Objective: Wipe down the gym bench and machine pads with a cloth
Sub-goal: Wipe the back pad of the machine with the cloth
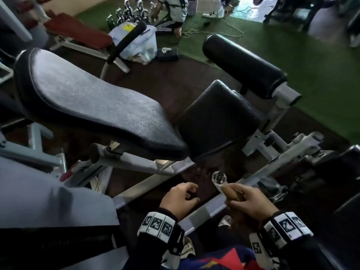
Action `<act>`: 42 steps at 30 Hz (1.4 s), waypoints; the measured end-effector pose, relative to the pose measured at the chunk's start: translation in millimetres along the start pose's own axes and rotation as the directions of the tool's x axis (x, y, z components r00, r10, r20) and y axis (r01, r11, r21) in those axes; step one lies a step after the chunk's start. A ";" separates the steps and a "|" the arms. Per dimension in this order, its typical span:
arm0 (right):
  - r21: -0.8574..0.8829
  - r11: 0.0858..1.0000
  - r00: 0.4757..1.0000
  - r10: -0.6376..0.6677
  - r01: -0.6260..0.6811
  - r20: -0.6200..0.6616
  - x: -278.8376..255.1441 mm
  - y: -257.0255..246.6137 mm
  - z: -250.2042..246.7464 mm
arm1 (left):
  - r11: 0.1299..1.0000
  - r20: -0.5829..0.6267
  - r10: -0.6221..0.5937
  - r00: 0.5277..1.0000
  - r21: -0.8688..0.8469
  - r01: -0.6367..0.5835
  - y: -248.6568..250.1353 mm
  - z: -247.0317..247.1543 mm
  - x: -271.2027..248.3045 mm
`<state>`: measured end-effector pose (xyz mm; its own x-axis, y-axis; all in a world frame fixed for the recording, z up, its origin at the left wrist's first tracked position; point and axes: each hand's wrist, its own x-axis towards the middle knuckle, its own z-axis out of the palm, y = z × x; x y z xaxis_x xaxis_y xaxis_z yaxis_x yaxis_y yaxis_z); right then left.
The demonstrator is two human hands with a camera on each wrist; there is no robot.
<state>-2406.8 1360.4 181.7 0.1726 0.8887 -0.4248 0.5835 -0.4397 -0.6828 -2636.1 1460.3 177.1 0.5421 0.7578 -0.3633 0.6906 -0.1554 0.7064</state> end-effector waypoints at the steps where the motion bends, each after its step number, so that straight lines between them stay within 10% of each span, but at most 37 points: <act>1: -0.001 1.000 1.000 -0.002 0.002 0.001 5.0 0.8 -3.9 | 1.000 0.009 -0.002 1.000 0.002 0.002 1.6 0.1 5.6; 19: -0.115 0.993 0.999 0.017 -0.013 0.036 143.4 49.4 -142.0 | 0.997 0.032 -0.069 0.997 -0.045 0.070 79.6 45.0 181.3; 42: -0.104 0.956 0.949 0.251 -0.274 -0.193 359.1 88.1 -103.0 | 0.970 0.108 -0.239 0.965 0.066 0.233 8.4 60.4 441.1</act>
<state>-2211.7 1654.2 30.2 0.4629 0.7580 -0.4596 0.5930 -0.6502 -0.4750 -2362.2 1754.9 -13.9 0.4099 0.7000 -0.5848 0.8279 -0.0163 0.5607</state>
